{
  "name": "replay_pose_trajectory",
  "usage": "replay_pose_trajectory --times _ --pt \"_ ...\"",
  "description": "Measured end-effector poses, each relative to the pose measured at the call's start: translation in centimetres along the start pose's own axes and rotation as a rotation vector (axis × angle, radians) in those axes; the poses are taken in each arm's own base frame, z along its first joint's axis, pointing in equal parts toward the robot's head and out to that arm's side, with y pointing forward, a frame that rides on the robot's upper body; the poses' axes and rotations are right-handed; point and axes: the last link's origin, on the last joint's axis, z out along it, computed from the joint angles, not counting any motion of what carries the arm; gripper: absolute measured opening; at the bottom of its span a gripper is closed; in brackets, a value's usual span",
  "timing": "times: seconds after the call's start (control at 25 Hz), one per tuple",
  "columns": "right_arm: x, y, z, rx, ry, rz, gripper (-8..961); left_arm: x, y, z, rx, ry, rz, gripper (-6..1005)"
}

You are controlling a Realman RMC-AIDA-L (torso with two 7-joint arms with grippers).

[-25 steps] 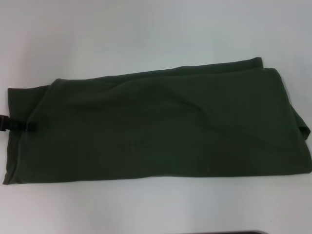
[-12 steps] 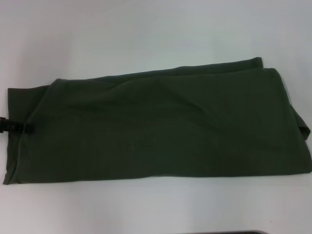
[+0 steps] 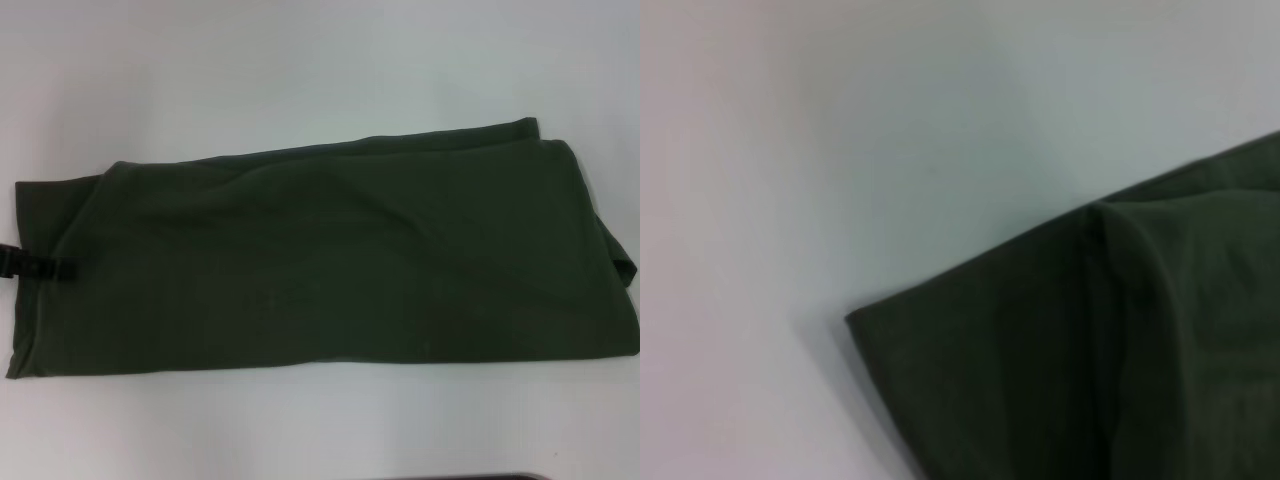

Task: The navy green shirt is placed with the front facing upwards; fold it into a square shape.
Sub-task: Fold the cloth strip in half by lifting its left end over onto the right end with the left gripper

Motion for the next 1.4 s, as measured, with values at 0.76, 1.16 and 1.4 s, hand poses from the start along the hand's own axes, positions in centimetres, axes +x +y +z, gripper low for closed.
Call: replay_pose_trajectory --times 0.76,1.16,1.4 --pt "-0.1 0.0 0.0 0.002 -0.01 0.0 933 1.6 2.0 1.1 -0.073 0.014 0.063 847" --pt "-0.1 -0.1 0.0 0.004 -0.012 0.002 932 1.6 2.1 1.1 -0.078 0.013 0.075 845" --pt "-0.1 -0.1 0.0 0.004 -0.013 0.002 932 1.9 2.6 1.5 -0.087 0.002 0.101 843"
